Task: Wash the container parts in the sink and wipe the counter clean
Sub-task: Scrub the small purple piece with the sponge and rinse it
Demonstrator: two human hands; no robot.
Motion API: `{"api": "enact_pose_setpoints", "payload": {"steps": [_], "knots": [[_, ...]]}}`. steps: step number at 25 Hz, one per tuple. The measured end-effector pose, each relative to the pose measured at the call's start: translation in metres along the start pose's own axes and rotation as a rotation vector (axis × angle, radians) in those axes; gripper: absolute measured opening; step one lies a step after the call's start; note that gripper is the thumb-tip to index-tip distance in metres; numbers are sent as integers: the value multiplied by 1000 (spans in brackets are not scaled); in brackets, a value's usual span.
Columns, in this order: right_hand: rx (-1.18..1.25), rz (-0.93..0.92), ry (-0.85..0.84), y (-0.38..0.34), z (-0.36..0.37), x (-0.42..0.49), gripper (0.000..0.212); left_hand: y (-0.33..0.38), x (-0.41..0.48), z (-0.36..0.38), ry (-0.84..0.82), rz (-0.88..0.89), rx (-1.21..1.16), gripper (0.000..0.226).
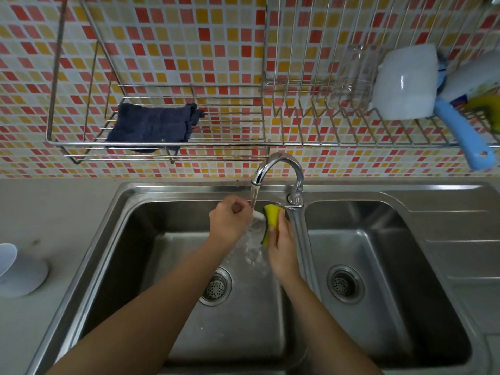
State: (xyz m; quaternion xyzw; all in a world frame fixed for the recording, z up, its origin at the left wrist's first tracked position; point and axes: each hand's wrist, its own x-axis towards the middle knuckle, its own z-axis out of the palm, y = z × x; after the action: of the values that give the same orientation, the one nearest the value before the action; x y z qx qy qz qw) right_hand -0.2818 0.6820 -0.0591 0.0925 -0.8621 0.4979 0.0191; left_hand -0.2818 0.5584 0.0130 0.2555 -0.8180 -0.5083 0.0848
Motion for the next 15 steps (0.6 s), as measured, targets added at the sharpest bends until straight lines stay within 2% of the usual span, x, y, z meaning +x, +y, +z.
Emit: {"api": "enact_pose_setpoints", "payload": {"steps": [3, 6, 8, 11, 15], "knots": [[-40, -93, 8, -5, -2, 2, 58, 2, 0, 2, -136, -297, -371, 13], [2, -94, 63, -4, -9, 9, 60, 10, -4, -4, -260, -581, -658, 19], [-24, -178, -7, -6, -11, 11, 59, 12, -2, -9, -348, -712, -818, 21], [31, -174, 8, -4, -9, 14, 56, 9, 2, -15, -404, -808, -924, 27], [53, -244, 10, -1, -6, 15, 53, 9, 2, -20, -431, -794, -915, 27]]}}
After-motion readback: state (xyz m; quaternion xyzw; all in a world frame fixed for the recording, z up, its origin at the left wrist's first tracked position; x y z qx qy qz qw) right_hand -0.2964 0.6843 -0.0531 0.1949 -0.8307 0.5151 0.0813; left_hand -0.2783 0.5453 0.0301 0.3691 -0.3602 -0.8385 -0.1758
